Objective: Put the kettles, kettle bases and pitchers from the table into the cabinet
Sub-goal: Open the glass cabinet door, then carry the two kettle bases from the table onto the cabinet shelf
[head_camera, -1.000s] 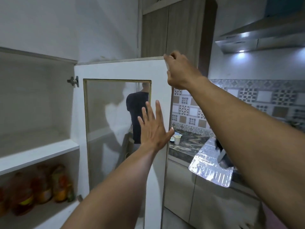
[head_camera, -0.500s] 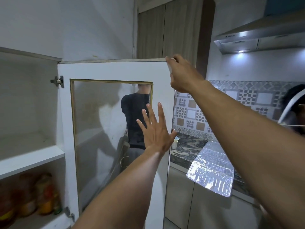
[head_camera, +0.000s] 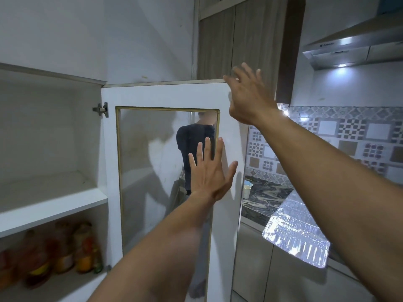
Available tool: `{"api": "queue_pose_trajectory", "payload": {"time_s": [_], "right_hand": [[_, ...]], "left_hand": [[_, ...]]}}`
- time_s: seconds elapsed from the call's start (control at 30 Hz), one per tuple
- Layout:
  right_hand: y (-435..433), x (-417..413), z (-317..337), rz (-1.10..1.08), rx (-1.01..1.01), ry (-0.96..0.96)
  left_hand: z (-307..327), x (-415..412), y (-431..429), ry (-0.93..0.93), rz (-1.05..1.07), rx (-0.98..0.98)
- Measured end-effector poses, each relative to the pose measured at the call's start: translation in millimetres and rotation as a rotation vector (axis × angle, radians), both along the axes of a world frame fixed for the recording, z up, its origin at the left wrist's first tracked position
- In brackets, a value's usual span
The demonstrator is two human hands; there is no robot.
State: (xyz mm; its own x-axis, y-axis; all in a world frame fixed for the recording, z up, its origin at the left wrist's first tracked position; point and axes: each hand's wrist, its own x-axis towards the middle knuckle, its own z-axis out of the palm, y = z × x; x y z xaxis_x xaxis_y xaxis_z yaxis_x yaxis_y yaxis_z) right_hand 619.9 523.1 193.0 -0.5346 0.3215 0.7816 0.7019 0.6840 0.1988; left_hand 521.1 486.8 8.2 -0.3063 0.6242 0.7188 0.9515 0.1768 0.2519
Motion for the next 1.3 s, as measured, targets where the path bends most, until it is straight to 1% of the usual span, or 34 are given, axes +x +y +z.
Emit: {"api": "queue_pose_trajectory", "payload": {"time_s": [0.07,0.13,0.23,0.43,0.6,0.73,0.93,1.07,1.3], "right_hand": [[-13,-14,-5,0.076,0.029,-0.001],[-26,-30,-13,0.164,0.009,0.01],[-51,-66,-33,0.272,-0.119,0.002],[-99,-158,-85,0.475,-0.325,-0.123],[-165,-247,-129,0.723,-0.409,-0.202],[-237,-307,-156,0.897,-0.435,-0.289],[-357,-368,-195,1.131,-0.478,-0.399],[-446,-395,-224,1.294,-0.501,-0.496],[-583,-419,-271,1.489,-0.497,-0.671]], "left_hand": [[3,-21,-15,-0.007,0.028,0.009],[3,-44,-33,-0.002,0.078,-0.016],[-4,-88,-75,0.017,0.198,-0.099],[-36,-176,-186,-0.041,0.465,-0.168],[-64,-223,-303,-0.102,0.744,-0.212],[-82,-234,-393,-0.171,0.943,-0.211],[-108,-231,-515,-0.274,1.208,-0.248],[-132,-220,-596,-0.34,1.358,-0.238],[-172,-199,-712,-0.456,1.602,-0.223]]}}
